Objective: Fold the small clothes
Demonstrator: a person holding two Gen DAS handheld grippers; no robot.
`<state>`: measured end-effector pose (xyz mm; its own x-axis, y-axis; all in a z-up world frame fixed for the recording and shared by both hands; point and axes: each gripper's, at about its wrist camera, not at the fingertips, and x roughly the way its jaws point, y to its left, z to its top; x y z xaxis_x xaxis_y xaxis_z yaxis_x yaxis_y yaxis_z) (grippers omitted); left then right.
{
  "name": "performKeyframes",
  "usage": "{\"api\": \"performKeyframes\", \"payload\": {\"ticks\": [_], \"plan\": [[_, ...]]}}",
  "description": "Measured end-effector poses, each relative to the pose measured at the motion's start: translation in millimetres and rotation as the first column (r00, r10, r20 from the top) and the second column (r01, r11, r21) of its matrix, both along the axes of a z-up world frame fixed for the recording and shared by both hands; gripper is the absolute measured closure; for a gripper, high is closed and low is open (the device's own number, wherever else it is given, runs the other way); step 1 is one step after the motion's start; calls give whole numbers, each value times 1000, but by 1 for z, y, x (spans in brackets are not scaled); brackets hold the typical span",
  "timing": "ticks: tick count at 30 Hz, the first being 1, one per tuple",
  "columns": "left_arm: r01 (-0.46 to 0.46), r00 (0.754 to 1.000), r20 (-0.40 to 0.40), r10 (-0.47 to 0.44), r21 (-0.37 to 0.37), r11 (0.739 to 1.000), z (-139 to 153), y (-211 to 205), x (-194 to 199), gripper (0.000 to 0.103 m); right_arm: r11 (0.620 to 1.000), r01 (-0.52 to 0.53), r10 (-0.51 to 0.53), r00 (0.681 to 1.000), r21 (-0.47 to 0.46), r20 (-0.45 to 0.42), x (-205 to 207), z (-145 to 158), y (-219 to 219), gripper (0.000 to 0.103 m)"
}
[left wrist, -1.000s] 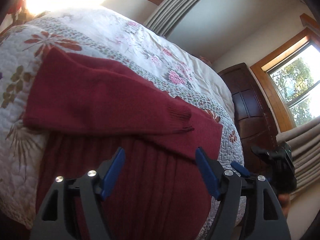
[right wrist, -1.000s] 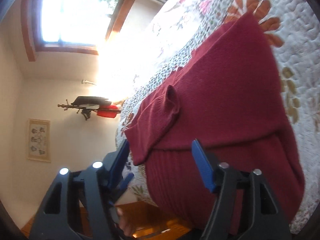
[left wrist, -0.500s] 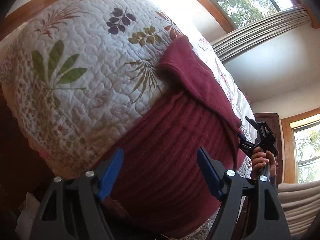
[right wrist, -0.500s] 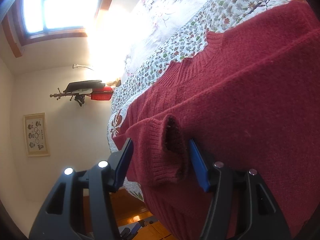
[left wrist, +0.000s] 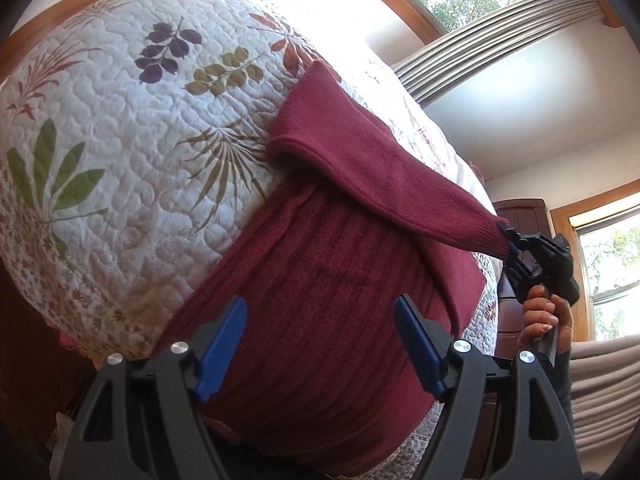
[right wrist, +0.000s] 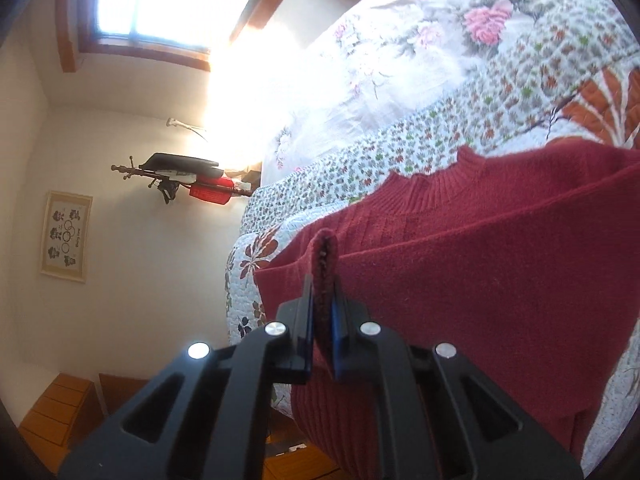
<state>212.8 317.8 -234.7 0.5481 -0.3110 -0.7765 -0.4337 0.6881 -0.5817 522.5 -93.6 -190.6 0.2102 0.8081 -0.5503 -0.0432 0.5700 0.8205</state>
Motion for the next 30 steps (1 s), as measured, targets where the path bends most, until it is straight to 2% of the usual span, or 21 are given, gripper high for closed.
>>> {"api": "performKeyframes", "payload": {"ticks": [2,7,13,24,26,27,30], "plan": [[9,1000,2,-9,-13,1000,-2,-1,5,27,999,32,-32,998,-17,49,-8,19,-18,97],[38,999,16,-38,-14,999,-1,-5,13,27,988,149,-147,987,-35,72,-29,21,-84,97],[49,999,22,-49,-10,999,1,-2,23,27,964,264,-265,964,-39,-15,-45,-24,-135,97],[82,996,21,-83,20,996,6,0,44,27,947,312,-320,937,-76,-143,-49,-116,-146,97],[97,995,23,-97,27,995,7,-1,52,27,951,296,-307,940,-91,-148,-45,-123,-146,96],[106,994,26,-107,33,994,8,-2,56,27,947,298,-313,939,-116,-143,-45,-125,-148,89],[132,990,53,-134,49,990,15,-2,82,27,919,368,-383,919,-144,-96,-51,-116,-171,89]]}}
